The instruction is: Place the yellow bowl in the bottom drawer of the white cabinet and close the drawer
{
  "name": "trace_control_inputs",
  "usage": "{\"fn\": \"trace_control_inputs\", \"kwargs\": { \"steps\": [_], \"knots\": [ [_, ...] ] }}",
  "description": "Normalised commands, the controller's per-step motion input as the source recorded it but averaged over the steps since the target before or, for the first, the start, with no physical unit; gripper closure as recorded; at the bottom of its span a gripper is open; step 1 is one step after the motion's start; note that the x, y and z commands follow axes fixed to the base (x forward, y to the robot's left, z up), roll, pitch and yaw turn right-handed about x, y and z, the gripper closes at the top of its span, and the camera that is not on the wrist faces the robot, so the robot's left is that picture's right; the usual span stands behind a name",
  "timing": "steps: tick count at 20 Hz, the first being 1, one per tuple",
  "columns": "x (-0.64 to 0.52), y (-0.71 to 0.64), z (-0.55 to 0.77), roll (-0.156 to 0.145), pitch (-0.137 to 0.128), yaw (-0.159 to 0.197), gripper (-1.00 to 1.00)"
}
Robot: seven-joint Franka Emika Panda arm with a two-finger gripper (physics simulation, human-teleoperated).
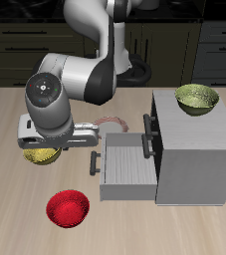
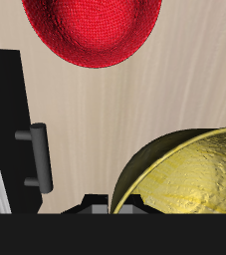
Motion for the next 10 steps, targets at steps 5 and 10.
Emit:
{"fn": "trace_control_inputs", "kwargs": {
  "steps": [5,10],
  "knots": [
    [-0.18,0.42,0.31,0.005,-0.032,0.022,1.0],
    [-0.13,0.21,0.36,0.0,-0.045,0.023,1.0]
  ]
}}
